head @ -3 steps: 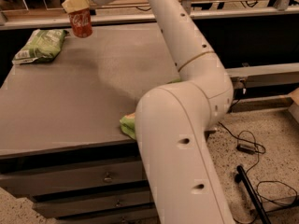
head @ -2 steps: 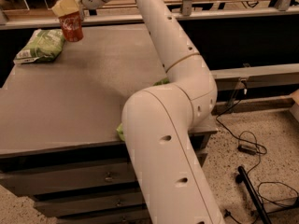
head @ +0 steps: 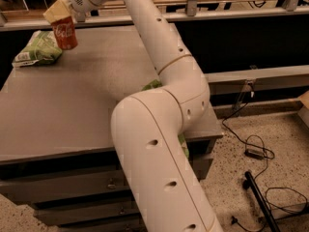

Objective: Move coke can near green jalapeno chip bag

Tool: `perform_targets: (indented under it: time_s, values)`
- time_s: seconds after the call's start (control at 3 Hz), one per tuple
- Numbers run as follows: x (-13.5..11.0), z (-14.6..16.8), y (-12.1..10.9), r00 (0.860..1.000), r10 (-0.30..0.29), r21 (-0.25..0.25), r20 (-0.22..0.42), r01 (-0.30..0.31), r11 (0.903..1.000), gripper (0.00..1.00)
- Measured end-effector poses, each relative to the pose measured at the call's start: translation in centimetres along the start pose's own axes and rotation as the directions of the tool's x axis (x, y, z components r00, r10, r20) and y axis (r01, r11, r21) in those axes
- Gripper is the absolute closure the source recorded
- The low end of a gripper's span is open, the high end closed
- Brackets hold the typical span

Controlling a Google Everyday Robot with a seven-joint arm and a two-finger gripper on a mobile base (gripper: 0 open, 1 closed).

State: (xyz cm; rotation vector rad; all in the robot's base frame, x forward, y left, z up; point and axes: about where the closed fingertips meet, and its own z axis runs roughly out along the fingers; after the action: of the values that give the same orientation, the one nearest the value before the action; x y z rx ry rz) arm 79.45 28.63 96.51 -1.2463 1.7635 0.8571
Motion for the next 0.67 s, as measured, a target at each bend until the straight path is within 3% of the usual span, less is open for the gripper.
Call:
perform_targets:
  time_s: [0.33,0.67]
  values:
    - [0.6,0.7,-1.2,1.0,0.018,0.037,-0.004,-0.018,0.9991,0.97]
    - [1.0,0.8,-2.3,0.999,-0.043,0.056,0.031,0.042,0.9976,0.66]
